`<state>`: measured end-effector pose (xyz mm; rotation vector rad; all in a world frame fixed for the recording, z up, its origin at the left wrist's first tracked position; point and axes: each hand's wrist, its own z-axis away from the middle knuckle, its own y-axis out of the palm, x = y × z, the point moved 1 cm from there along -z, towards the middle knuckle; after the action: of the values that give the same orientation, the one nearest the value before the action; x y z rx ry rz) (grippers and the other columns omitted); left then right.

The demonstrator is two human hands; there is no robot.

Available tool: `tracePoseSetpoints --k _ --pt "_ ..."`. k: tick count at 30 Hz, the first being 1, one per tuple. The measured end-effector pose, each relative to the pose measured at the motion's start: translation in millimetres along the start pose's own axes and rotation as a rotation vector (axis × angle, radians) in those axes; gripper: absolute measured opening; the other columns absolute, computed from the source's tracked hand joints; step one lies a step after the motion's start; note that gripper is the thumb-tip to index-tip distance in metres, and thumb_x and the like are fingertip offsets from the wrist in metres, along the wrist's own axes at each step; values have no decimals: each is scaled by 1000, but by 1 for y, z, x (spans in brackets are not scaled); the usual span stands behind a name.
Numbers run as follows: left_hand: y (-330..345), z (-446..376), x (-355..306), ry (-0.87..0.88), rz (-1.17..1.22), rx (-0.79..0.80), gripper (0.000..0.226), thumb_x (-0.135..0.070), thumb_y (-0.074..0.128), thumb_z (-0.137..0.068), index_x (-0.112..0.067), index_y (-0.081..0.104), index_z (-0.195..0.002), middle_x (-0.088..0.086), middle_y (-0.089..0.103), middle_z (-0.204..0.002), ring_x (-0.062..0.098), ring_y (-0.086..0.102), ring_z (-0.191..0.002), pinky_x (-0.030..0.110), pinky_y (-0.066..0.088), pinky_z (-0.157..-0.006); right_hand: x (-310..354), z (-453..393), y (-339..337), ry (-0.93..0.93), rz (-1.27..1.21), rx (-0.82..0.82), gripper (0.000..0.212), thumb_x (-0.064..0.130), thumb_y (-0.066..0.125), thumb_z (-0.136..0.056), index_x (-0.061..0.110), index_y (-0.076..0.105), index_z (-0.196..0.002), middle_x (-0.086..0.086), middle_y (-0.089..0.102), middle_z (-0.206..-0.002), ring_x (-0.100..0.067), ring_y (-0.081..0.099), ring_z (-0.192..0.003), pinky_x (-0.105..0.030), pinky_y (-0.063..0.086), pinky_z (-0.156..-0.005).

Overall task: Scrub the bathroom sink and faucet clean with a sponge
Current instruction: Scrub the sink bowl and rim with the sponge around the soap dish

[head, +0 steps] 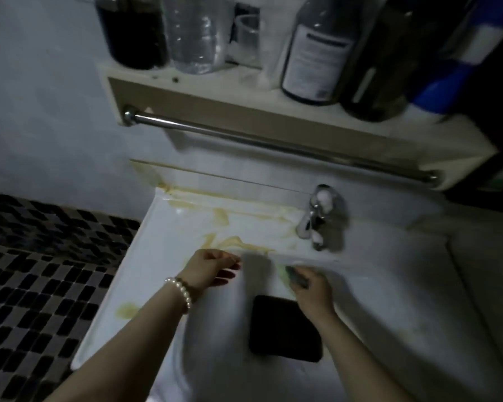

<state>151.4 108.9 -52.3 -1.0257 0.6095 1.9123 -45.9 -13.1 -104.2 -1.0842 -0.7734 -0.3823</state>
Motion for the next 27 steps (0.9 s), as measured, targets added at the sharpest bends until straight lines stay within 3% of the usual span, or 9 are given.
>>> tracePoseSetpoints --k 2,5,7,9,12,17,21,23,27 --pt "47 0 -17 37 76 47 15 -7 53 -92 -7 67 -88 8 69 -85 15 63 -67 21 50 -62 -19 9 -47 118 -174 -145 21 15 66 -87 0 69 -102 -18 69 -93 -23 63 -84 -26 39 -69" --pt "106 -2 -47 106 215 14 16 -6 52 -92 -5 67 -87 10 68 -86 19 62 -73 27 50 -70 -20 3 -107 24 -266 -294 12 8 65 -87 4 71 -96 -9 65 -80 -7 57 -69 -31 41 -73" --pt "128 -4 -63 153 240 -79 15 -6 52 -91 -4 68 -91 10 67 -88 19 60 -76 27 49 -70 0 -4 -123 -190 -197 -303 24 -2 65 -84 0 69 -108 -16 63 -93 -17 58 -83 -28 43 -81" --pt "139 -8 -70 197 238 -213 16 -8 55 -89 -4 69 -96 8 66 -88 17 58 -75 23 46 -65 21 -9 -119 -465 33 -256 33 -11 63 -79 -1 67 -110 -23 58 -103 -29 54 -93 -20 39 -85" --pt "138 -11 -63 195 284 -340 18 -8 54 -89 -5 69 -98 5 66 -86 14 57 -75 22 44 -64 38 -20 -92 -639 292 -153 38 -3 56 -83 7 65 -119 -17 55 -117 -34 47 -106 -29 36 -92" --pt "127 -13 -33 109 325 -342 19 -11 52 -91 -16 70 -85 0 68 -91 16 61 -87 25 46 -68 55 -40 -74 -343 298 -376 31 13 50 -93 14 63 -121 -7 50 -129 -30 38 -116 -33 33 -94" --pt "120 -16 -25 87 355 -329 19 -12 52 -91 -15 70 -87 3 69 -94 18 62 -90 27 48 -72 33 -7 -69 -626 308 -316 36 -4 73 -73 9 72 -106 -17 62 -113 -42 54 -98 -47 50 -83" --pt "120 -18 -25 85 357 -309 18 -13 53 -91 -15 70 -87 4 69 -95 19 62 -90 28 49 -76 33 -26 -80 -659 335 -272 31 3 72 -77 14 72 -106 -14 59 -117 -40 52 -100 -45 48 -84" --pt "121 -21 -29 86 347 -273 17 -14 52 -91 -14 69 -89 4 68 -95 18 62 -91 29 47 -80 55 -72 -78 -338 81 -248 22 15 60 -89 5 67 -109 -11 44 -124 -28 43 -113 -27 36 -94"
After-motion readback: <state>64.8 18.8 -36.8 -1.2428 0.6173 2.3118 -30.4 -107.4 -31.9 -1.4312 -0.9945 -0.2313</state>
